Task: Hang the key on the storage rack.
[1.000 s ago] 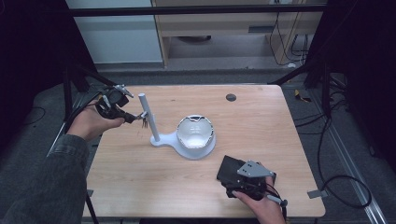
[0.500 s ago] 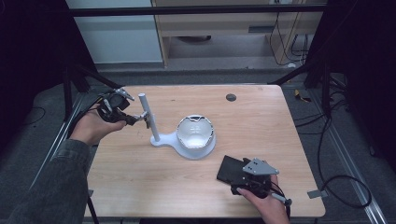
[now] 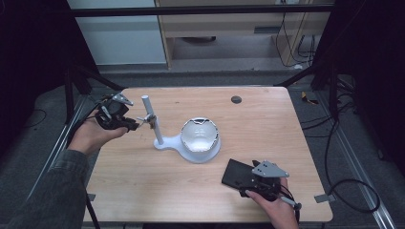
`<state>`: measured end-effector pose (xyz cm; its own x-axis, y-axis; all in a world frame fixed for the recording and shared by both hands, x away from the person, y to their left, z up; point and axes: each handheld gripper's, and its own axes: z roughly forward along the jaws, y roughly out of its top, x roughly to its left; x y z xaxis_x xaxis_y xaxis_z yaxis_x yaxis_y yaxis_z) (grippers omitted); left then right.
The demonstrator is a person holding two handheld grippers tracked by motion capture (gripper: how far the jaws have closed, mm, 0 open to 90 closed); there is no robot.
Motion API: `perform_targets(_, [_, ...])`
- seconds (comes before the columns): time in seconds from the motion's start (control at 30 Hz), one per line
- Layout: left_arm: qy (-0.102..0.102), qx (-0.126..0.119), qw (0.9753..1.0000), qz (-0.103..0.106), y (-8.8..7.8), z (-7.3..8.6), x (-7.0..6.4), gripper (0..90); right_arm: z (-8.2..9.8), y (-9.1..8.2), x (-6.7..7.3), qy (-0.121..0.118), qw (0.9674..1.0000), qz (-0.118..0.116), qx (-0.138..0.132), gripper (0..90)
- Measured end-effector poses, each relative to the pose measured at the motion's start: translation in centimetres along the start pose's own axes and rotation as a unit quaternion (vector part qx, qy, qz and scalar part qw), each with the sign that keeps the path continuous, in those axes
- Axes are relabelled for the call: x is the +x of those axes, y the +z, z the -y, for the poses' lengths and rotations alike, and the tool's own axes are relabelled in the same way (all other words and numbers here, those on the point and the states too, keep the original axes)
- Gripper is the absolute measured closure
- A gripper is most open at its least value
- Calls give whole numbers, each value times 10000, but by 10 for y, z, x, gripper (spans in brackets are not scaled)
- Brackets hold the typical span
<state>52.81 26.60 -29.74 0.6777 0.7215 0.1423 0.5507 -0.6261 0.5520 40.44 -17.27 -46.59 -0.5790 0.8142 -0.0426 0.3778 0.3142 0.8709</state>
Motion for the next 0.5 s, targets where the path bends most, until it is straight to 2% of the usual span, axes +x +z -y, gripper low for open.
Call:
perform_targets(0.03, [71,-151,9998,-52,-3,4,-1,632,0,0,-1,8,10000,12,8,115])
perform_targets(0.07, [52,-292,9995,-108,-5,8,-2,587,0,0,-1,17,10000,13,10,114])
perform_targets(0.13, [47,-364,9992,-133,-7,11,-4,481,1,0,-1,10,10000,31,9,112])
perform_targets(0.17, [14,-438,9989,-166,-8,13,-6,481,1,-1,-2,5,10000,46,3,110])
perform_targets(0.2, [44,-542,9982,-244,-9,16,-8,371,1,-1,-2,21,10000,67,3,106])
perform_targets(0.27, [59,-739,9967,-325,-13,25,-17,276,1,-1,-3,25,10000,88,7,97])
perform_targets(0.3, [59,-739,9967,-325,-13,25,-17,232,1,-1,-3,25,10000,88,7,97])
perform_targets(0.33, [55,-826,9960,-340,-15,31,-25,192,1,-1,-4,38,9999,96,0,95])
perform_targets(0.4, [55,-851,9959,-312,-16,33,-30,167,1,-1,-5,35,9999,111,-4,93])
perform_targets(0.47, [37,-992,9947,-257,-17,39,-39,92,2,-3,-7,61,9999,128,2,88])
perform_targets(0.5, [30,-1079,9939,-210,-17,42,-44,92,2,-3,-7,61,9999,128,2,88])
